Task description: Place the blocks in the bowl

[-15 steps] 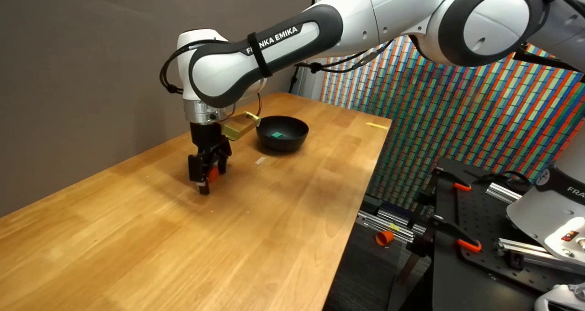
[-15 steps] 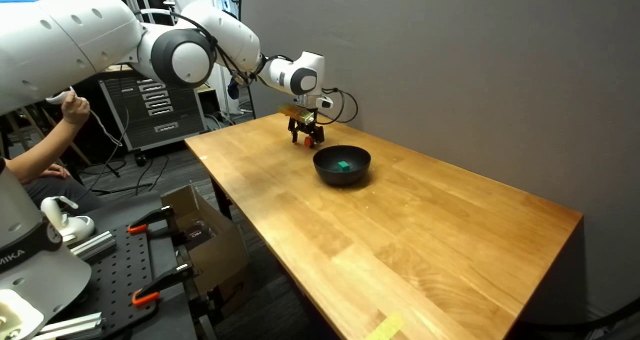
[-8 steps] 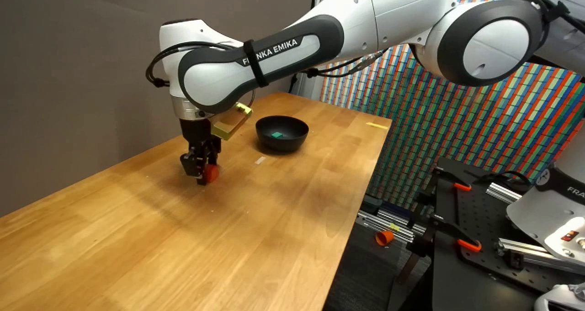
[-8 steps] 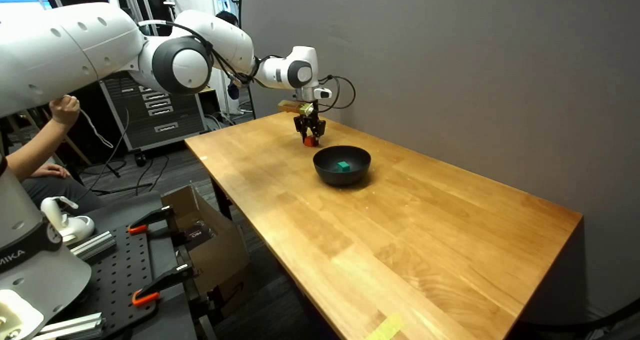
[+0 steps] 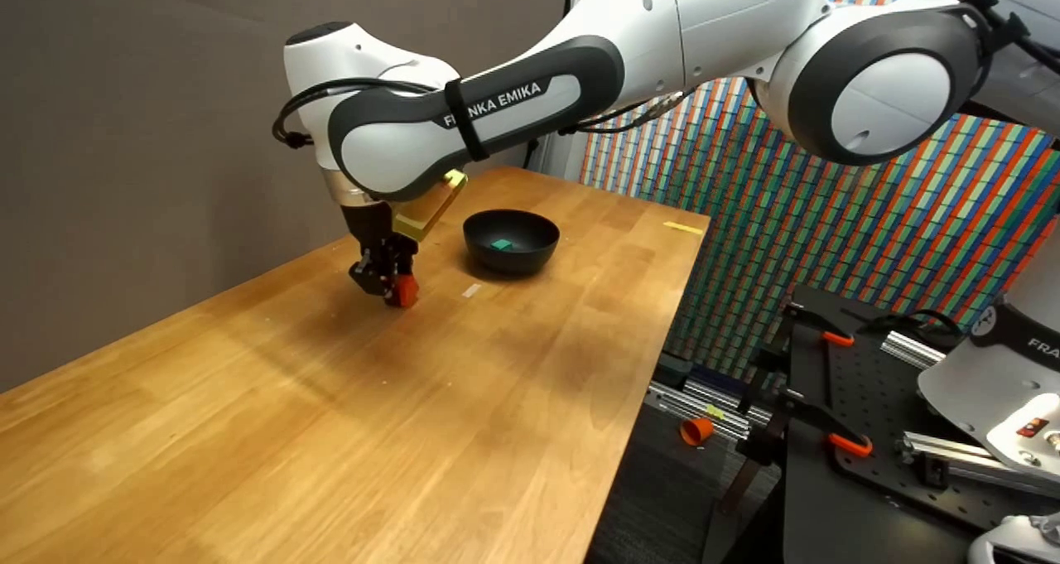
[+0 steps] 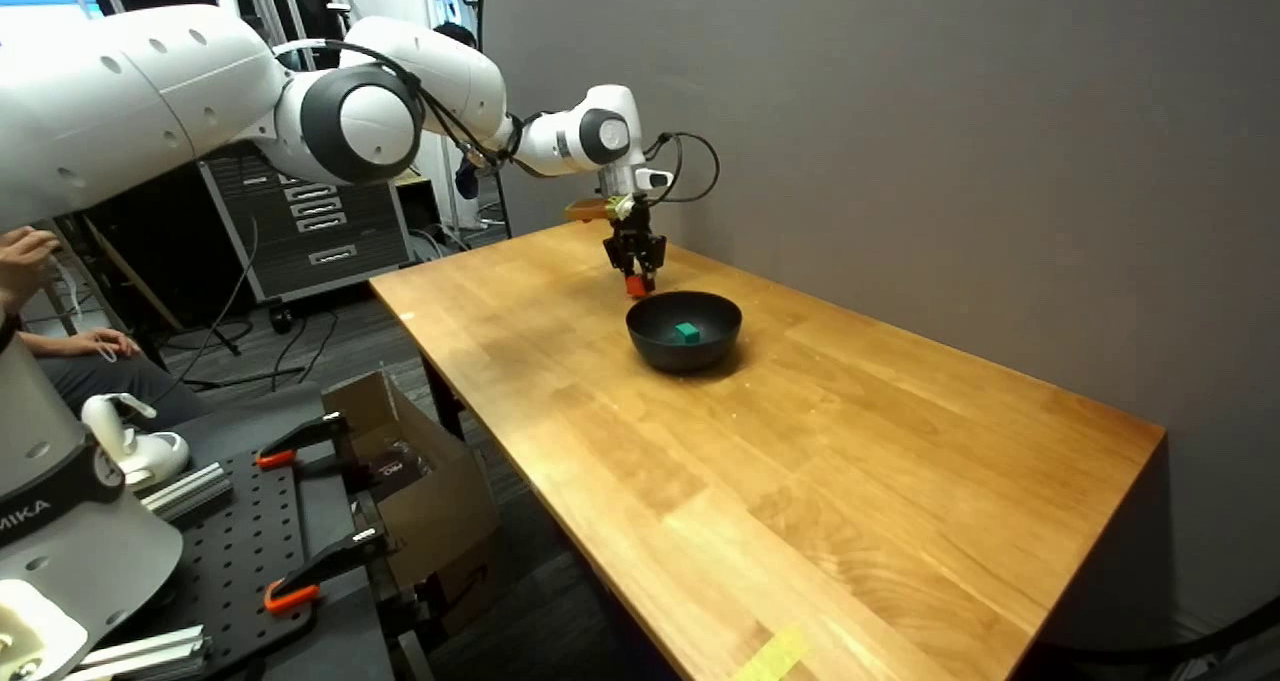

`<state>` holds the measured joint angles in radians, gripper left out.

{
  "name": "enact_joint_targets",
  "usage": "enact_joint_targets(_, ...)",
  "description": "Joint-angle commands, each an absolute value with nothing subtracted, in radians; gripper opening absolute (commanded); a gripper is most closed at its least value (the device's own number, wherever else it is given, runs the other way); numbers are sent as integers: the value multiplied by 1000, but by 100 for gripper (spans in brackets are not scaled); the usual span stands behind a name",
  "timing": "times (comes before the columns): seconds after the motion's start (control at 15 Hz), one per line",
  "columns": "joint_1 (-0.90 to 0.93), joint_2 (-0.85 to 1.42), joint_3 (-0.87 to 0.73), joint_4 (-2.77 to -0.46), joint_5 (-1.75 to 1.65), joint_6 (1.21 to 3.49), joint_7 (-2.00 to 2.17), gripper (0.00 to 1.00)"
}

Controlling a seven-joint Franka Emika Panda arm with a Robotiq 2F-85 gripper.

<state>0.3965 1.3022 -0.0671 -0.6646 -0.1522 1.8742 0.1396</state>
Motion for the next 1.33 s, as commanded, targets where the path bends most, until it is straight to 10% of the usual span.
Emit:
enact_joint_targets(0.0, 406, 1232, -146, -704, -206, 1808, 227, 20)
enact_joint_targets(0.73, 377, 1084, -310, -898, -220, 1709, 453, 20)
enact_joint_targets(0.8, 377, 1066, -315, -935, -221, 1724, 469, 70)
enact_joint_targets(1.27, 365, 856, -218, -1227, -109, 1838, 381, 100)
